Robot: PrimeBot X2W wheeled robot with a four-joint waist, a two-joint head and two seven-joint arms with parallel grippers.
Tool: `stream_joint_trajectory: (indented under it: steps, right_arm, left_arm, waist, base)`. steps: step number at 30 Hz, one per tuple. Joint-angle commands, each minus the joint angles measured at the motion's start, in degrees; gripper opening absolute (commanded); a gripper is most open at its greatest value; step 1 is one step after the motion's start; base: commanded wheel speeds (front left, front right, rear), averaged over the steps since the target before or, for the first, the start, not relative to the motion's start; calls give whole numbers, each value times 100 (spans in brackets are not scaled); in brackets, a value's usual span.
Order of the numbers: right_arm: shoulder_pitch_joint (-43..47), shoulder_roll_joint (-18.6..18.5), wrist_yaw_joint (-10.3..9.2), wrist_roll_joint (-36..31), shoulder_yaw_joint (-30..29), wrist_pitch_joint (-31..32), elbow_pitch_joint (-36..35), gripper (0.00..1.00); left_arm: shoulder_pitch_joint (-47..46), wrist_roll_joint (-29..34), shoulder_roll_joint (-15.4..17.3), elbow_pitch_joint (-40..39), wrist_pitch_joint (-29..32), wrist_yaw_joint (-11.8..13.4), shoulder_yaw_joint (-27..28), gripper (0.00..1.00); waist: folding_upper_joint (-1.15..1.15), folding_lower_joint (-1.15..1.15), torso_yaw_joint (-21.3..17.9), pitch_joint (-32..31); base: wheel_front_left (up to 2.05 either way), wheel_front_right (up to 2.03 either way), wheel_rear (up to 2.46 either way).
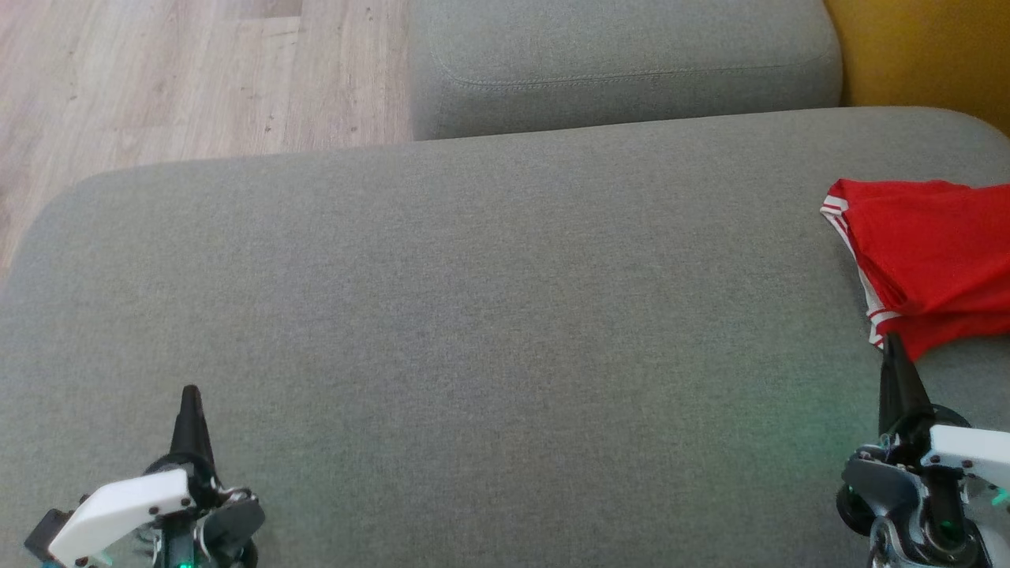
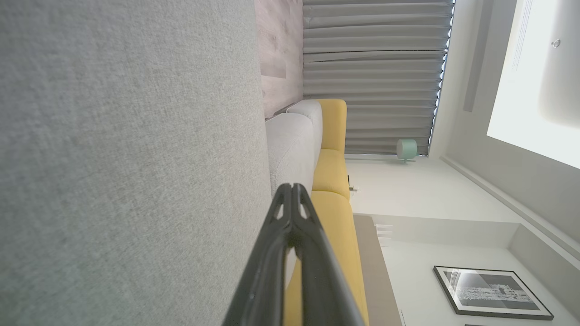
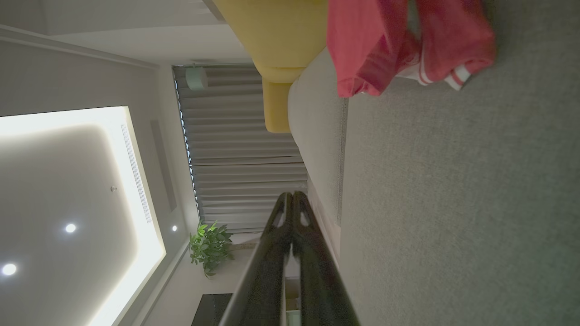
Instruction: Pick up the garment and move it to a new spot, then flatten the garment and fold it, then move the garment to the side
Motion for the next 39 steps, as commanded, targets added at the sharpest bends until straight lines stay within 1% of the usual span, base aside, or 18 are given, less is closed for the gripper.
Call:
stream_joint_trajectory:
  steps: [1,39]
  right_arm:
    - [-297,-28,-4,-15,121,33,-179,0]
    - [-297,-28,-4,-15,121,33,-179,0]
  left_arm:
    - [-295,51,25,-161,41,-40,188,0]
    - [-295,51,25,-161,41,-40,188,0]
  waist:
    - [0,0,0,0]
    - [0,0,0,0]
  base:
    - [0,0,0]
    - [0,0,0]
